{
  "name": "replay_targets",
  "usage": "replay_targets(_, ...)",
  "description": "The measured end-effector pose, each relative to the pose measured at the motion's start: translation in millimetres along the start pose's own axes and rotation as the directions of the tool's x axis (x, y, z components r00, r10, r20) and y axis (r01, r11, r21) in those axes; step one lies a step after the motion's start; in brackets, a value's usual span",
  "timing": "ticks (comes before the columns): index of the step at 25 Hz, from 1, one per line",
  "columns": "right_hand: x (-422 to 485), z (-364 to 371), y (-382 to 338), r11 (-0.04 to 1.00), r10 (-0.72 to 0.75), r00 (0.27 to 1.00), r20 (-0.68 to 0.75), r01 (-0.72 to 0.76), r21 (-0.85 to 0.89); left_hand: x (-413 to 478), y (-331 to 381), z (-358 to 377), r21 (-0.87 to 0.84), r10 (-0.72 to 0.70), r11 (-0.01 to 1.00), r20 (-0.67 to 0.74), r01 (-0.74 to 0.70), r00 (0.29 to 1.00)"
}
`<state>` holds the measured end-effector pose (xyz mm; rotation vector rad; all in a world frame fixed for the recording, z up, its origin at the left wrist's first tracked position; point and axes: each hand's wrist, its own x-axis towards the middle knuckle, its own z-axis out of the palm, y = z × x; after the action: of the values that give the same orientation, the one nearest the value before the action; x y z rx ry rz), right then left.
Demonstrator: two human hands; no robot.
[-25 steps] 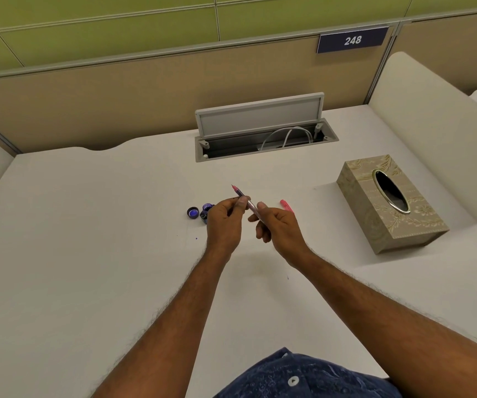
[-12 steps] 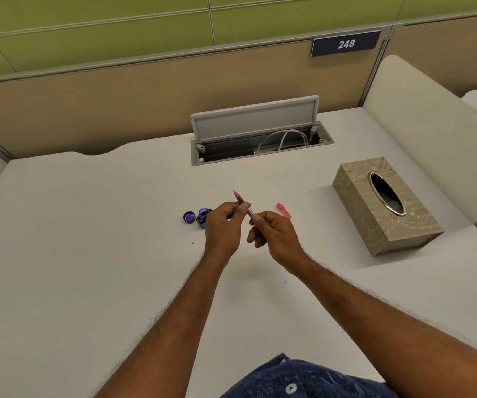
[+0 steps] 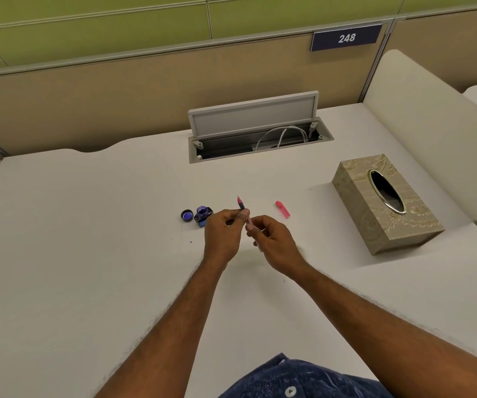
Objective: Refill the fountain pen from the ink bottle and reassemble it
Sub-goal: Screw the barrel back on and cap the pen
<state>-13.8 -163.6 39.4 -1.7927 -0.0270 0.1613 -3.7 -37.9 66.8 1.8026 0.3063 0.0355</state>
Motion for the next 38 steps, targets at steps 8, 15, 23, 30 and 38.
replay_targets(8, 9.1, 1.8, 11.2, 0.976, -0.043, 0.994, -0.105, 0.02, -0.218, 5.6, -18.2, 6.2, 0.015, -0.123, 0.992, -0.074, 0.124, 0.99)
replay_targets(15, 31.5, 2.6, 25.5, 0.917, 0.029, 0.991, -0.132, -0.079, -0.39, 17.6, -30.0, 16.4, -0.004, -0.213, 0.977, -0.044, 0.213, 0.976)
replay_targets(23, 81.2, 4.2, 30.9, 0.829, 0.127, 0.986, -0.106, -0.164, -0.535, 31.5, -48.8, 10.5, 0.117, -0.185, 0.974, -0.079, 0.194, 0.98)
replay_targets(30, 107.1, 4.4, 26.9, 0.749, 0.181, 0.975, -0.129, -0.222, -0.624, 44.0, -54.7, 9.4, 0.118, -0.177, 0.975, -0.087, 0.187, 0.98)
replay_targets(38, 113.8, 5.8, 28.6, 0.73, 0.183, 0.976, -0.118, -0.215, -0.649, 46.0, -63.9, 7.9, 0.098, -0.197, 0.974, -0.072, 0.204, 0.978)
